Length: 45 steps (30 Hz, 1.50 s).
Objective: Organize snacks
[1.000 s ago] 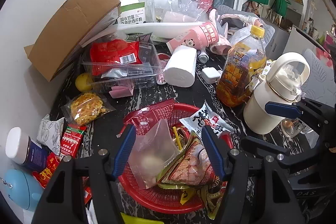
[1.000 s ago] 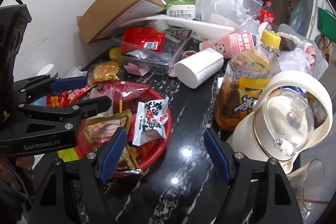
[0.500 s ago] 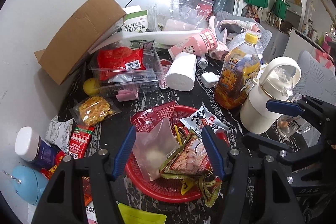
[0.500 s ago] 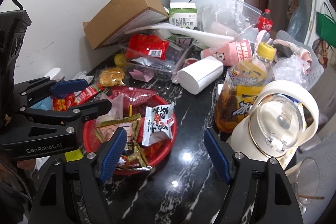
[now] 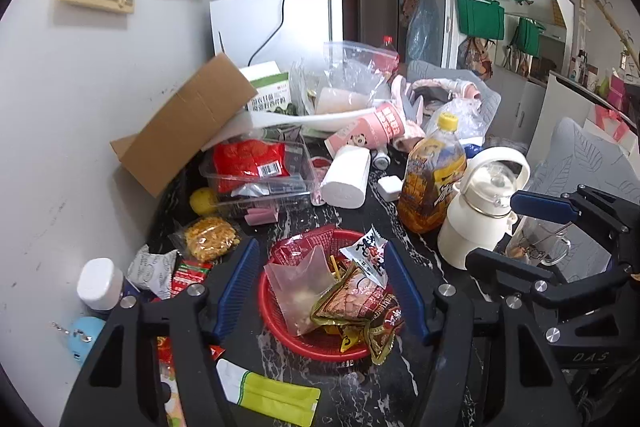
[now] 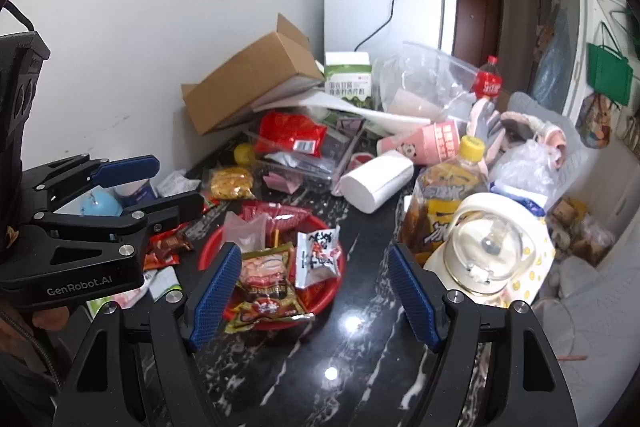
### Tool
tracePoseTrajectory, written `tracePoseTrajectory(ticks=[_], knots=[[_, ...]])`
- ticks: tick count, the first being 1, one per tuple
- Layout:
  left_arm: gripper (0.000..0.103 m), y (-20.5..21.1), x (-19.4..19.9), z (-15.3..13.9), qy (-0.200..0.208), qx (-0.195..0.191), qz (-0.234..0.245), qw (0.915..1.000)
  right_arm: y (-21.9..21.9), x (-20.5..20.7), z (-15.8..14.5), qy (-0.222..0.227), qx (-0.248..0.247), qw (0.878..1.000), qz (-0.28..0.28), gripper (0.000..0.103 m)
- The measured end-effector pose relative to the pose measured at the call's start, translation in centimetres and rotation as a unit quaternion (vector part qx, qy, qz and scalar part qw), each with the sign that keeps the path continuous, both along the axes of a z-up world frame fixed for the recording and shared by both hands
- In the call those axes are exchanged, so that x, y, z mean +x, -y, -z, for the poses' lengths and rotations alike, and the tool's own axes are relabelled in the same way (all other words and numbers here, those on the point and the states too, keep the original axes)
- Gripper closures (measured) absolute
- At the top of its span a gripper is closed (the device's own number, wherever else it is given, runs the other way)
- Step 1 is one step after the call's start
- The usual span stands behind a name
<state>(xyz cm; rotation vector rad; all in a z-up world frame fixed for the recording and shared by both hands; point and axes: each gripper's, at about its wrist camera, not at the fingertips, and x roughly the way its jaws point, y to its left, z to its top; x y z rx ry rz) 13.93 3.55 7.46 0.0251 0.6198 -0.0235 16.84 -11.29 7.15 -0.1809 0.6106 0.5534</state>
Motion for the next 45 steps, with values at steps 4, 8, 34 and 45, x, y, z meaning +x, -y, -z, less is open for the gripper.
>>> tracePoseTrajectory(ticks=[4, 8, 34, 45], knots=[[0.039, 0.2, -2.2, -1.5, 0.019, 0.006, -0.004, 0.9998, 0.6, -1.9, -1.4, 0.018, 0.006, 1.0, 0.003, 0.027], [0.037, 0.6, -4.0, -2.6, 0.033, 0.013, -0.009, 0.9993, 1.1, -4.1, -2.5, 0.038, 0.011, 0.999, 0.006, 0.024], [0.035, 2.0, -12.3, 0.4, 0.006, -0.006, -0.007, 0.9999, 3.9, -12.6, 0.3, 0.028, 0.03, 0.997, 0.059, 0.01], [0.035, 2.2, -12.4, 2.4, -0.018, -0.016, -0.009, 0.9997, 4.5, -12.5, 2.6, -0.007, 0.037, 0.997, 0.072, 0.01]])
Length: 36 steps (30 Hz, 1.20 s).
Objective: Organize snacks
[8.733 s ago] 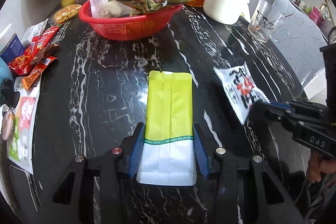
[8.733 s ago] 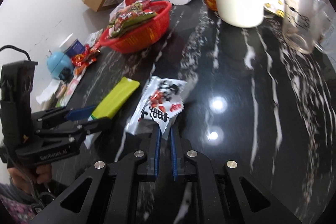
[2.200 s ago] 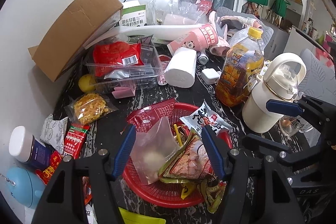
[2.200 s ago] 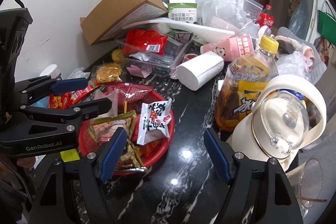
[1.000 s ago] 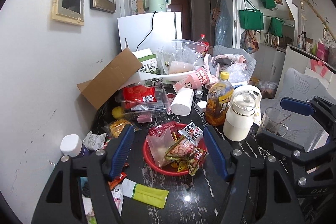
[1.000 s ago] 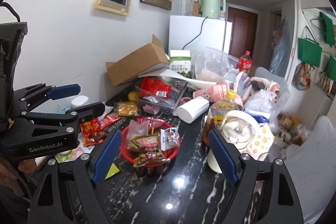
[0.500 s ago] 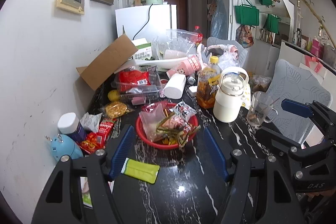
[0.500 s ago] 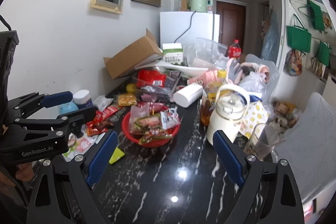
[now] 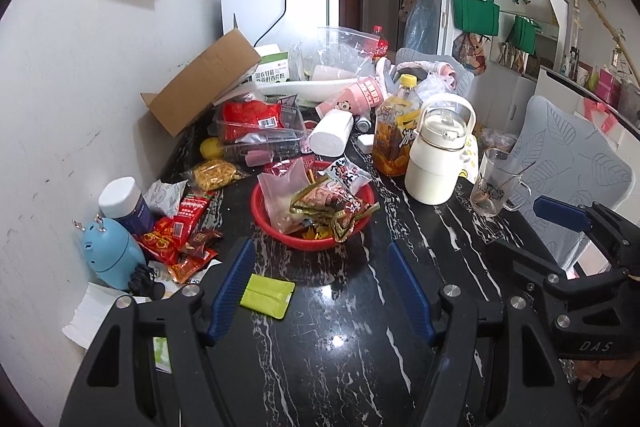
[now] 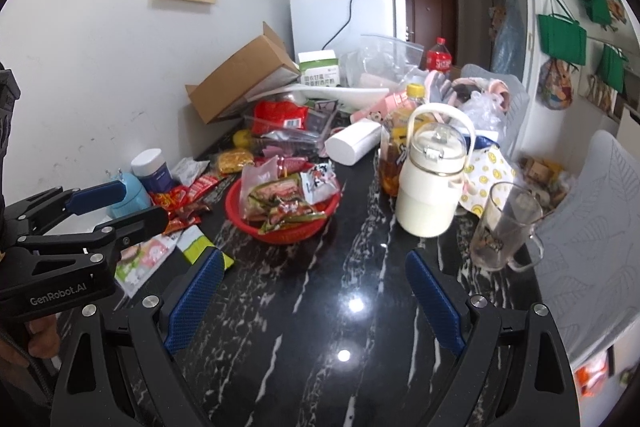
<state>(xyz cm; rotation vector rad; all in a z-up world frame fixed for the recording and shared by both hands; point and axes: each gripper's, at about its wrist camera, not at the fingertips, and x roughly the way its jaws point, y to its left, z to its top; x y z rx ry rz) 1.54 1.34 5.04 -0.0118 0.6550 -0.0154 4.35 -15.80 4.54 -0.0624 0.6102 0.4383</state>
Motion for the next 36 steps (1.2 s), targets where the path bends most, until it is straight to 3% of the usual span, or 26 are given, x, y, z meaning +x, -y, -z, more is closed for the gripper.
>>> tracePoseTrajectory(ticks=[22, 36], knots=[[0.035, 0.9, 0.4, 0.9, -0.01, -0.01, -0.003, 0.9999, 0.7, 0.6, 1.1, -0.025, 0.007, 1.0, -0.017, 0.01], [0.035, 1.3, 0.6, 0.6, -0.006, -0.011, 0.007, 0.9999, 1.6, 0.5, 0.8, -0.015, 0.01, 1.0, -0.001, 0.01]])
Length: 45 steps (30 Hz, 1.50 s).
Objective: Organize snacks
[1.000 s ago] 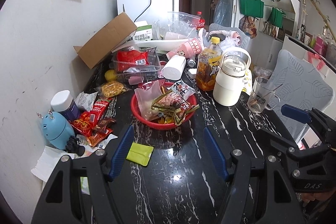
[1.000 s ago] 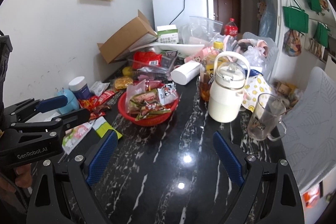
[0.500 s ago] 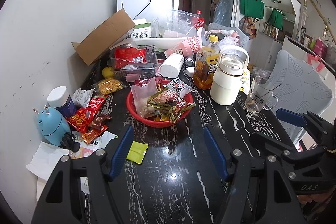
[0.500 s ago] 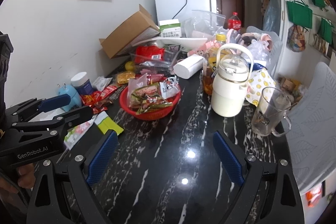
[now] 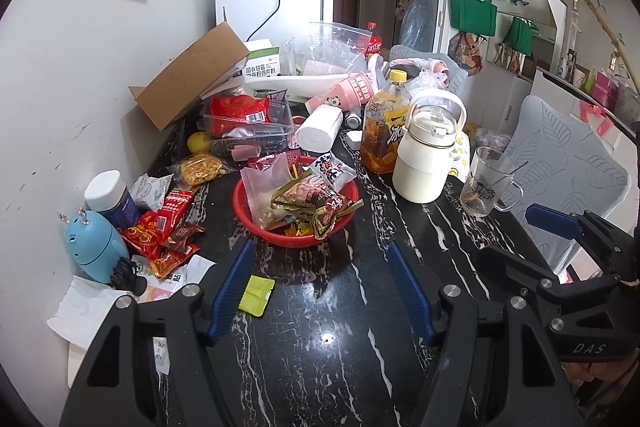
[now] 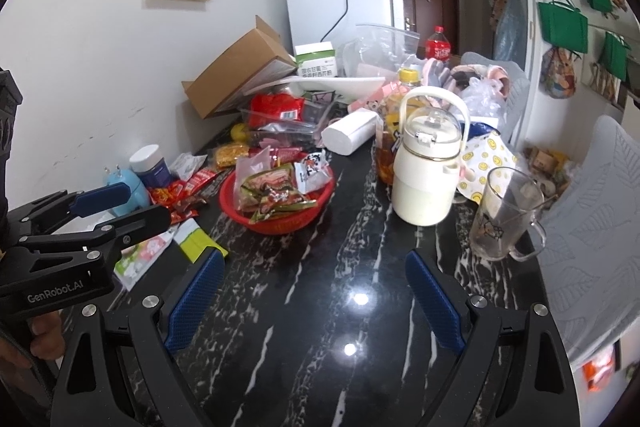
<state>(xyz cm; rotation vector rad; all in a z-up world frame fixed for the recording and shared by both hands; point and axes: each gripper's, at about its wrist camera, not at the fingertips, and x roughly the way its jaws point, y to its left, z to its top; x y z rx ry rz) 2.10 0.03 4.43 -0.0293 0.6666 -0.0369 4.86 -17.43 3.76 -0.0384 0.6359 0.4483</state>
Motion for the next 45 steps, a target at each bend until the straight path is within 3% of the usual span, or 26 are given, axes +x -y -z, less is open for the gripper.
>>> tracePoseTrajectory(ticks=[45], knots=[[0.035, 0.2, 1.1, 0.8, -0.022, 0.012, 0.001, 0.9997, 0.4, 0.5, 0.6, -0.016, -0.01, 0.999, 0.03, 0.01]])
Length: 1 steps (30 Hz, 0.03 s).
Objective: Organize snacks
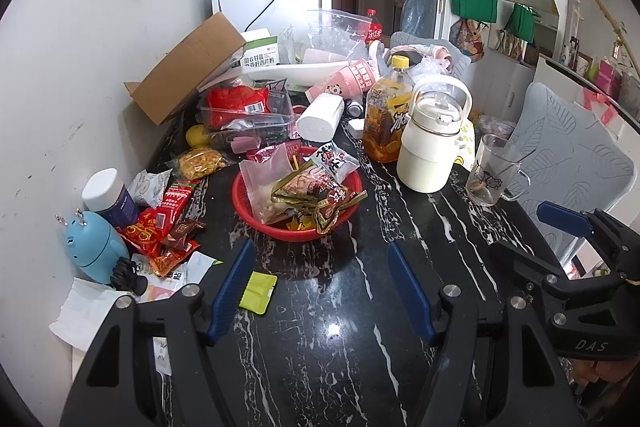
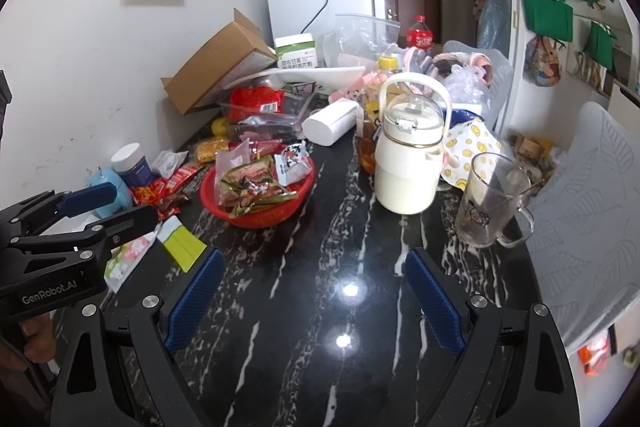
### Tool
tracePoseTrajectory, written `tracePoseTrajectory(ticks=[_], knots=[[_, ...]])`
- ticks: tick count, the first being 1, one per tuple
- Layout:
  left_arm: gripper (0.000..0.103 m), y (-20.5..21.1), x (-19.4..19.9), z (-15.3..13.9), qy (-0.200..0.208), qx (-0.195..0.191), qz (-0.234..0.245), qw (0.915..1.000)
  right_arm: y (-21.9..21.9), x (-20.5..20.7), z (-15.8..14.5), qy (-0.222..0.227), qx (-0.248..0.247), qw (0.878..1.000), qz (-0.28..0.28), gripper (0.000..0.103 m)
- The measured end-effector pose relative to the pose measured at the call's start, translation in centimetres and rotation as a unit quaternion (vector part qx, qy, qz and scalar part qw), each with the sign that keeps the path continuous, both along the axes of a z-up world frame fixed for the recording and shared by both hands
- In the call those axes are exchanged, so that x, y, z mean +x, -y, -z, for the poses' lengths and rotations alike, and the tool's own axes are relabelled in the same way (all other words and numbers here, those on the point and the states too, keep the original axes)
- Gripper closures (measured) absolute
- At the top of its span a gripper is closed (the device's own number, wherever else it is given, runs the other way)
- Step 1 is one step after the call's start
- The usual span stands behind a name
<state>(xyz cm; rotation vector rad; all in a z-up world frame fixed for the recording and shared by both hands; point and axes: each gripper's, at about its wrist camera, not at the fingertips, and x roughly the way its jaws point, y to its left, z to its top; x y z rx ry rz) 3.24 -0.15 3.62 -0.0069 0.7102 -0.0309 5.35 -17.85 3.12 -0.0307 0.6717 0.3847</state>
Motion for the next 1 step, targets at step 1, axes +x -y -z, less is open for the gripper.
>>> tracePoseTrajectory(ticks=[1], knots=[[0.035, -0.06, 0.1, 0.18, -0.002, -0.002, 0.0, 1.0, -0.04, 0.09, 0.15, -0.002, 0.0, 1.0, 0.0, 0.01]])
